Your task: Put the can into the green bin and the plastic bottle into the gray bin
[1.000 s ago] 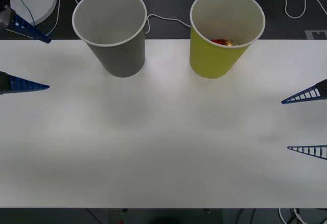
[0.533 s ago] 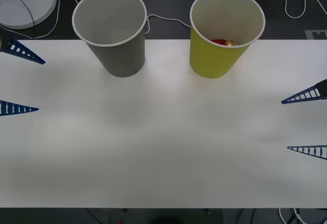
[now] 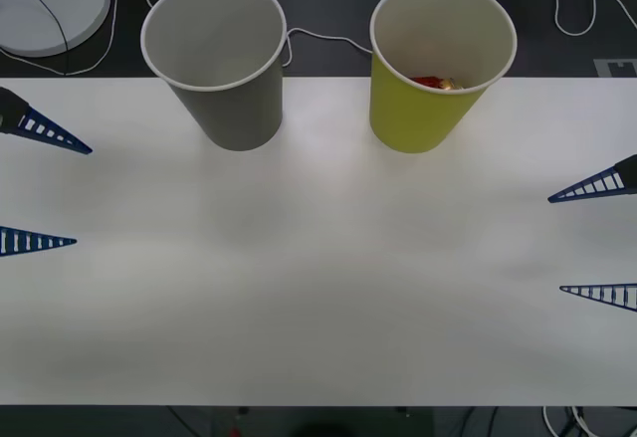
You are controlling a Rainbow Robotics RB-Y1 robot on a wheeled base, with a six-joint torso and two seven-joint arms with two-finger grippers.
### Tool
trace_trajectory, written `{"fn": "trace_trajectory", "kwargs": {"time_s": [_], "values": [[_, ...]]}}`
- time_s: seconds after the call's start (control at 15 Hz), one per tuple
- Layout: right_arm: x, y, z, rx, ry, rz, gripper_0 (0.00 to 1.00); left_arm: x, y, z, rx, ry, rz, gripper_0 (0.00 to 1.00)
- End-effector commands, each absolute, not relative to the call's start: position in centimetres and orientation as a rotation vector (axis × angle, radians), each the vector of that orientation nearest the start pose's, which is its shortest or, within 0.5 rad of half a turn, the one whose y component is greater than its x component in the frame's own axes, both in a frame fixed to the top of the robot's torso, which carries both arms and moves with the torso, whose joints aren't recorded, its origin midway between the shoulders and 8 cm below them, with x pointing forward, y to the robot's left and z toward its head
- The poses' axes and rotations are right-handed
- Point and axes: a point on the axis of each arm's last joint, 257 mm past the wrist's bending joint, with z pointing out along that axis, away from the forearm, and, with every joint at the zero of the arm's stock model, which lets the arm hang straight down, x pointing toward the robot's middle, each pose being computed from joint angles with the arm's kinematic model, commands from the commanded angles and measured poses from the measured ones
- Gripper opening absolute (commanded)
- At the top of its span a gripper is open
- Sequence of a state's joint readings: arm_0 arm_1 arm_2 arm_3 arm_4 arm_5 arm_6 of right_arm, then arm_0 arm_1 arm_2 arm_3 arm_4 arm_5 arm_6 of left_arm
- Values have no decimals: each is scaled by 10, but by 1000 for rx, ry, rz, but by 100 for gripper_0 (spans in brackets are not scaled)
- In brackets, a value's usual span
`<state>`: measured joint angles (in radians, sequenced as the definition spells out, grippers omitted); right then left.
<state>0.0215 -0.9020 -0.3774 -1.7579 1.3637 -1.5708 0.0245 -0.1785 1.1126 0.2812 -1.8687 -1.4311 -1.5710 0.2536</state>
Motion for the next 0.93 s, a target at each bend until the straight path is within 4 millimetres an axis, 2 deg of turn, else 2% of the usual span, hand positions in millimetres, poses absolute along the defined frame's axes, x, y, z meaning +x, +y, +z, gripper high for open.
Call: {"fn": "trace_trajectory", "kwargs": {"time_s": [0.07,0.47,0.93], "values": [[346,-303,-158,-1674,1496,347,100,375,301,-101,1831,1612,-166,100],[346,-303,-158,-1674,1496,347,100,379,303,-110,1833,1612,-141,100],[346,-303,-158,-1674,1496,347,100,380,304,-110,1833,1613,-140,100]]}}
